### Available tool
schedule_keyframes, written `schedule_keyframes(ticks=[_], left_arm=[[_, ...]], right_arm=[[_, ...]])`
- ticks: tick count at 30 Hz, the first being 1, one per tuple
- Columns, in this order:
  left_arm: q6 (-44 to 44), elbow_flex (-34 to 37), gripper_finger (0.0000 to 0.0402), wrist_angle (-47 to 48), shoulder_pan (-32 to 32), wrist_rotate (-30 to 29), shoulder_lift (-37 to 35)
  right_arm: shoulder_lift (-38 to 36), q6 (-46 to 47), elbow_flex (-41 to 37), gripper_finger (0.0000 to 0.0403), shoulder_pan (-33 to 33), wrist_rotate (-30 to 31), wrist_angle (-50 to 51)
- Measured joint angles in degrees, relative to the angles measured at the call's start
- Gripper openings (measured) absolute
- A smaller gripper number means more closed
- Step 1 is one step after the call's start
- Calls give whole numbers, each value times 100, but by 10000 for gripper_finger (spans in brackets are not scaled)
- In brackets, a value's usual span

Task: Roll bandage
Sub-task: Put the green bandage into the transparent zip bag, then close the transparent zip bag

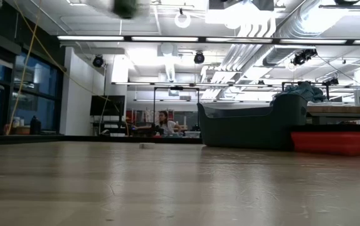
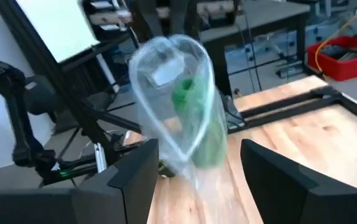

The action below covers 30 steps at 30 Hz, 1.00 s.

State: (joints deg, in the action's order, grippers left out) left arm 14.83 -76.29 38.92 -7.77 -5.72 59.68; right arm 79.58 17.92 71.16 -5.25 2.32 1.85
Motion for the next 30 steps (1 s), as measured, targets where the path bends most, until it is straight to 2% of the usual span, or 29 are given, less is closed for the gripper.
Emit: schedule_keyframes(ticks=[8,19,23,30], left_arm=[[-50,0,16,-328,0,459,177],[142,0,16,-567,15,431,332],[229,0,16,-622,113,385,390],[545,0,16,-630,340,357,422]], right_arm=[[139,-149,-2,220,45,-466,-217],[247,-89,1,220,39,-606,-432],[305,75,0,220,15,-930,-415],[307,116,0,220,-150,-946,-274]])
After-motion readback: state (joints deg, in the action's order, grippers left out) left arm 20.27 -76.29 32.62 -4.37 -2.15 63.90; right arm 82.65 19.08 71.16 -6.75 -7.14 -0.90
